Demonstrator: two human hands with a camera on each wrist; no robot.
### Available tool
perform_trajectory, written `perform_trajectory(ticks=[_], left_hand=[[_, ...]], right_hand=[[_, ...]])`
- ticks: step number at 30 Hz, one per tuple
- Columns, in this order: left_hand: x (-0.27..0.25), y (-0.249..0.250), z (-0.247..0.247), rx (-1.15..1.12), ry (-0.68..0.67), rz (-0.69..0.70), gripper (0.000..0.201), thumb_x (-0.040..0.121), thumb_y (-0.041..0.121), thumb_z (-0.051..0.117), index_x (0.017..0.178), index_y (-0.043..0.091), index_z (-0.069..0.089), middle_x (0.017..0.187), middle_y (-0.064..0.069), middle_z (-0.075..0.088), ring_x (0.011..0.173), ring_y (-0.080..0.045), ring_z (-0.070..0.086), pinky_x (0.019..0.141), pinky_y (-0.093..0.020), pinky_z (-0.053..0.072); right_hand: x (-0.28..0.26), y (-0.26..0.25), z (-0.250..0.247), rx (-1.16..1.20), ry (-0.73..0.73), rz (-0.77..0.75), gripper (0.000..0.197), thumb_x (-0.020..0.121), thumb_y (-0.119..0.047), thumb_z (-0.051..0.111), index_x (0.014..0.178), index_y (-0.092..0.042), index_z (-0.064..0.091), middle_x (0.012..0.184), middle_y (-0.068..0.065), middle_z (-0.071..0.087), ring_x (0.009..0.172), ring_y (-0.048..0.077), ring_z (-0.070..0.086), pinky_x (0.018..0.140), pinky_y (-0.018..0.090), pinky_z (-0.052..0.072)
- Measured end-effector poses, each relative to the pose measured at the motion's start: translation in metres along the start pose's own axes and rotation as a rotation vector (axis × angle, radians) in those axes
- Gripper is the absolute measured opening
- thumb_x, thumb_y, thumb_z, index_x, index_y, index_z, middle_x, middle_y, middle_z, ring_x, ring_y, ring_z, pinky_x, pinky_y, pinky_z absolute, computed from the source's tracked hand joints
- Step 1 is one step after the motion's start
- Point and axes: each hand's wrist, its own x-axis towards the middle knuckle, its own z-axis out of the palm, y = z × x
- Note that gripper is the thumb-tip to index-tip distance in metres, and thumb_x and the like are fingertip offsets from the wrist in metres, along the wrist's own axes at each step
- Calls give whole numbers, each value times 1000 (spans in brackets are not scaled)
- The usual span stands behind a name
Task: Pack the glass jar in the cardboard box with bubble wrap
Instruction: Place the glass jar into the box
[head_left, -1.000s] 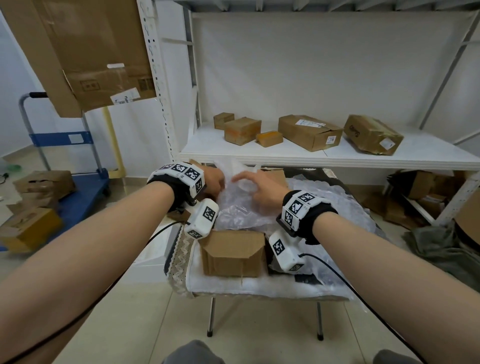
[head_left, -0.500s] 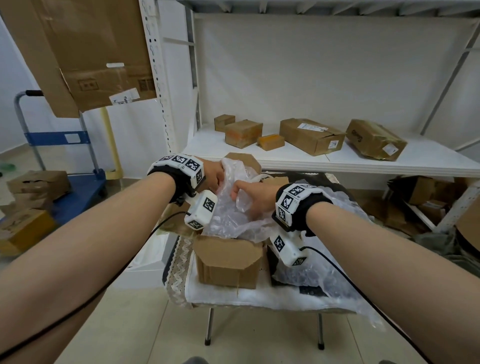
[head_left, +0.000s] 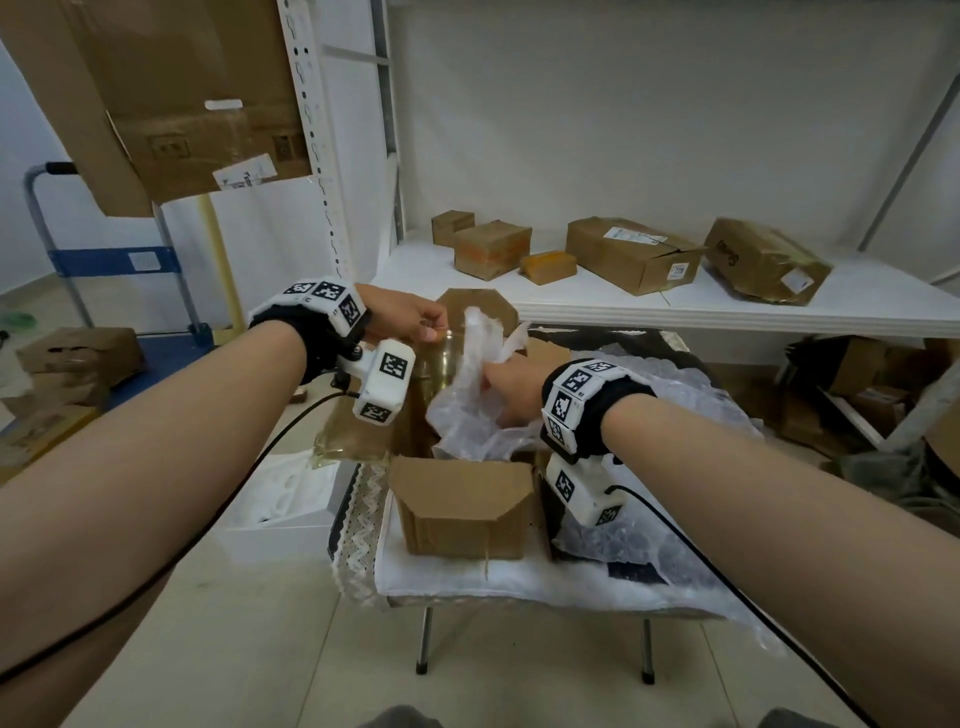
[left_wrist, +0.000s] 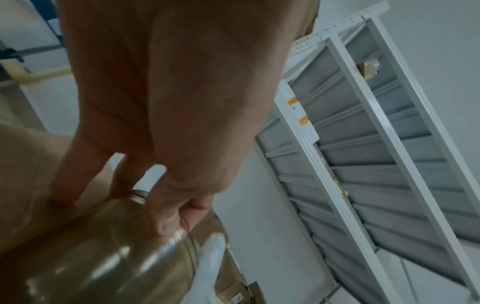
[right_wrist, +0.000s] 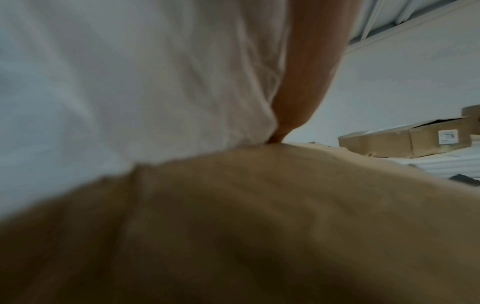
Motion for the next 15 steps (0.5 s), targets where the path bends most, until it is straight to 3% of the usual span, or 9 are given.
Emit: perform_trajectory(ticks=[4,7,10,11,13,15], left_hand=[[-4,4,-6,-256,-30,25,16,104,8,38,93,14,48,90,-8,52,73,-18,50,61,-26,45],[-4,5,-16,-456,-32,50,19,103,6,38,91,15,50,87,-4,54,74,-20,55,62,-29,55],[-5,4,-26,-640,-71,69,19,100,11,45,86,19,55,92,-10,57,90,-33,59,89,-54,50],[-5,3,-27,-686,-82,72,19,99,13,46,85,20,57,93,-12,58,93,-34,58,89,-57,49],[-6,7,-27,-680,-77,67,22,100,14,45,84,20,58,92,-12,59,91,-34,60,77,-51,56],[-7,14,-25,-595,-50,53,24,102,13,42,84,20,56,91,-8,58,85,-31,62,66,-43,60]], right_hand=[[-1,2,5,-47,-65,31,34,96,-25,55,125,-7,59,125,17,62,113,33,61,100,45,50],[5,9,13,-118,-71,16,41,91,-38,60,128,-20,61,131,13,61,119,36,57,103,50,46],[8,13,21,-135,-126,-4,57,93,-48,56,147,-36,41,147,12,47,136,37,40,114,53,29],[7,12,20,-127,-119,-4,61,93,-54,52,150,-39,35,148,12,45,138,37,38,116,51,25],[1,8,14,0,-25,-8,66,92,-59,50,149,-28,38,149,15,44,137,36,39,115,45,26],[-6,6,3,190,122,-1,54,96,-46,52,140,-15,49,146,13,46,131,34,46,107,39,36]])
